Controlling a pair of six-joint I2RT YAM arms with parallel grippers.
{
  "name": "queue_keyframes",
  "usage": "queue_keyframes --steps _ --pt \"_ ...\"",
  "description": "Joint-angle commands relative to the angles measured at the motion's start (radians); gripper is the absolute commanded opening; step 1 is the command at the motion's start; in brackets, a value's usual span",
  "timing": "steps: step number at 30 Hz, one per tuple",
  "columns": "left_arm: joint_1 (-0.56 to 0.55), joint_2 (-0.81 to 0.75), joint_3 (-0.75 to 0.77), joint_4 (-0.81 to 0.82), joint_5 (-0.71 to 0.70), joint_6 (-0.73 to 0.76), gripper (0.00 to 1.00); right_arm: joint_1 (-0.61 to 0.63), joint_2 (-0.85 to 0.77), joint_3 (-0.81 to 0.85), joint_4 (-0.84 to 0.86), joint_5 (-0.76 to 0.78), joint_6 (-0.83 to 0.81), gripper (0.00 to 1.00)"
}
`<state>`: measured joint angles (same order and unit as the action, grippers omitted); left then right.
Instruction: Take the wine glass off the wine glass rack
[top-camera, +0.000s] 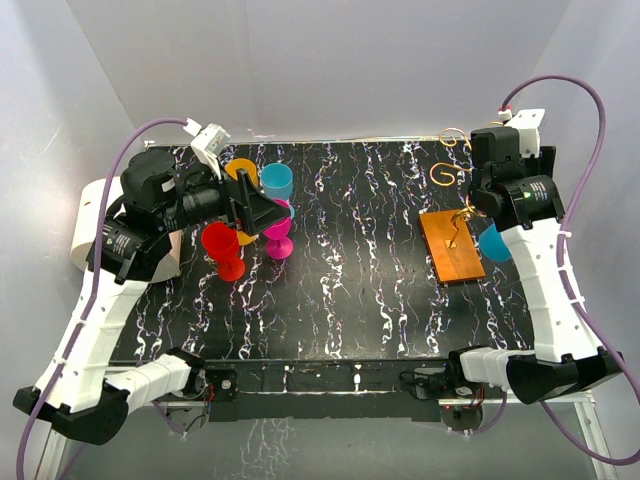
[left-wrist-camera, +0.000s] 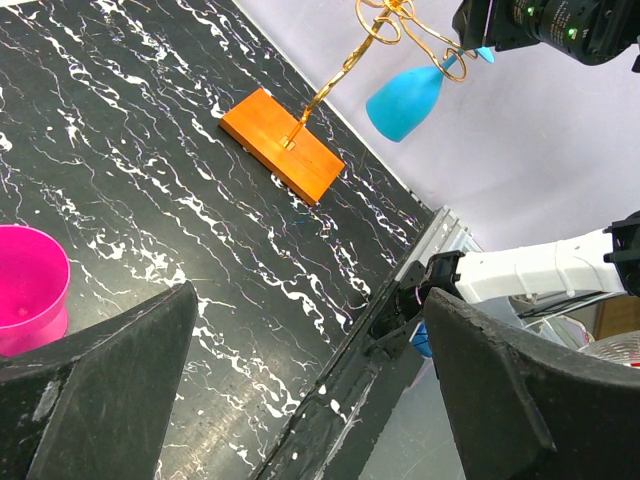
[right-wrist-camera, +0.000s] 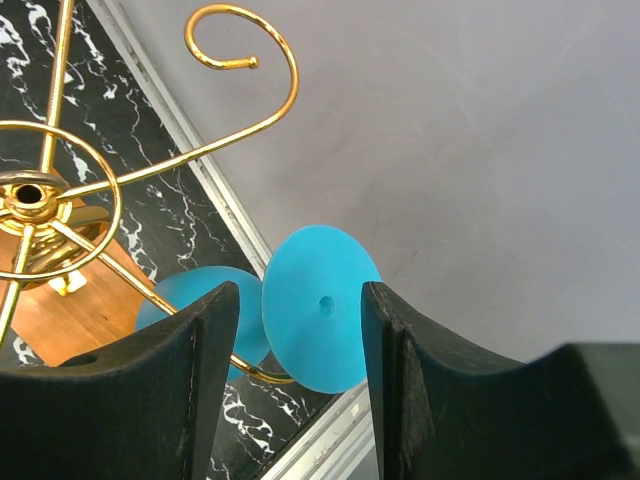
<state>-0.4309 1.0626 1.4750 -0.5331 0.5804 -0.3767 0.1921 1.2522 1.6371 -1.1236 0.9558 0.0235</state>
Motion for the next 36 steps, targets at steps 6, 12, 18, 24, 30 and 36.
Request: queue_keyframes --steps 6,12,18,24,30,36 --pt "0.003 -0.034 -0.012 0.000 0.024 0.012 0.95 -0.026 -0.012 -0.027 0.021 0.000 -0.002 0.46" --pt "0.003 -0.036 -0.012 -0.005 0.025 0.016 0.96 -0.031 -0.014 -0.041 0.018 0.020 -0.008 0.44" --pt "0.003 -0.036 -0.018 0.001 0.027 0.016 0.96 -0.033 -0.022 -0.054 0.014 0.038 -0.010 0.44" --pt "0.004 -0.033 -0.020 0.002 0.028 0.015 0.96 -0.033 -0.040 -0.072 0.011 0.044 -0.011 0.40" --pt "0.003 -0.030 -0.022 0.003 0.027 0.014 0.96 -0.033 -0.048 -0.089 0.017 0.034 -0.018 0.35" --pt "0.003 -0.029 -0.027 0.004 0.026 0.013 0.96 -0.033 -0.050 -0.069 0.020 0.004 -0.023 0.23"
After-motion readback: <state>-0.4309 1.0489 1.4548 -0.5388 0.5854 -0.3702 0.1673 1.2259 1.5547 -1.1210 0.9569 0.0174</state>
